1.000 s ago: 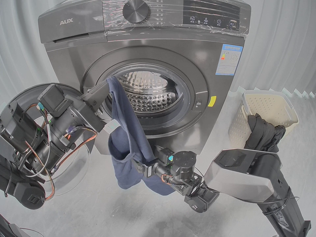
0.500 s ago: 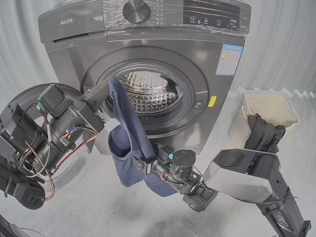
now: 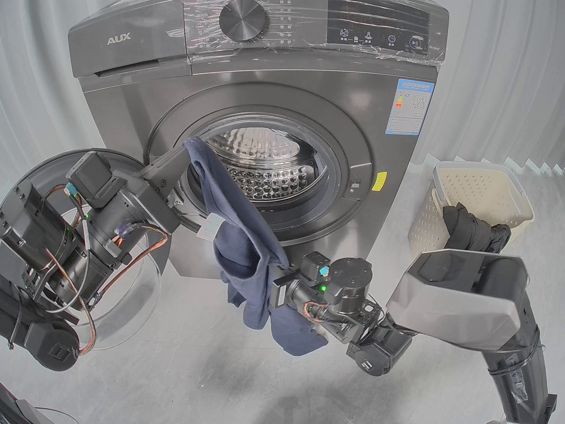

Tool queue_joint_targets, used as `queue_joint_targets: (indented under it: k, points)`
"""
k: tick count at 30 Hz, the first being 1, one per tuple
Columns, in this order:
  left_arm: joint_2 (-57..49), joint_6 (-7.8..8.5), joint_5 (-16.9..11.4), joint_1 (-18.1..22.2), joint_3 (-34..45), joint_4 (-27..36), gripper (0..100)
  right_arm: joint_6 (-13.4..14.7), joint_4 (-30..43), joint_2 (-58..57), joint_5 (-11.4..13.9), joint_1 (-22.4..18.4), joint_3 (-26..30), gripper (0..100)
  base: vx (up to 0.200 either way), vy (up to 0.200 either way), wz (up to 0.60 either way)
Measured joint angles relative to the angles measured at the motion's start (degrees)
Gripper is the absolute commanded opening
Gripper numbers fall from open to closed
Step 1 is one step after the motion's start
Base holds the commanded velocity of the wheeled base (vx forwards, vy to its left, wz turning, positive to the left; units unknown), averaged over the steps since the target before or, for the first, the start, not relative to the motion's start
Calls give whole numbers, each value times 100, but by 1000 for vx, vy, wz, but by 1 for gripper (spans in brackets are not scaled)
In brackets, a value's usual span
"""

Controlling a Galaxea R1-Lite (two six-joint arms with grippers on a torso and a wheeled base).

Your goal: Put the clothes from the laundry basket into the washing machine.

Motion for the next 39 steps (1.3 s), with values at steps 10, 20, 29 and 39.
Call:
queue_joint_targets:
  k: [10,20,29,39]
  points:
    - [223,112,-289,590,272,16,0,11,-26,-846,-5,-607,490,0,0,0,0]
    - [858,807,-390,778,827,11,0,22,-63,-1175,-2,-839,457,0,0,0,0]
    - [1434,1331,-747,767,1373,0,0,-30,-63,-1285,6,-750,138,0,0,0,0]
    - [1670,1452,-836,778,1596,-1,100,-30,-50,-1301,13,-583,33,0,0,0,0]
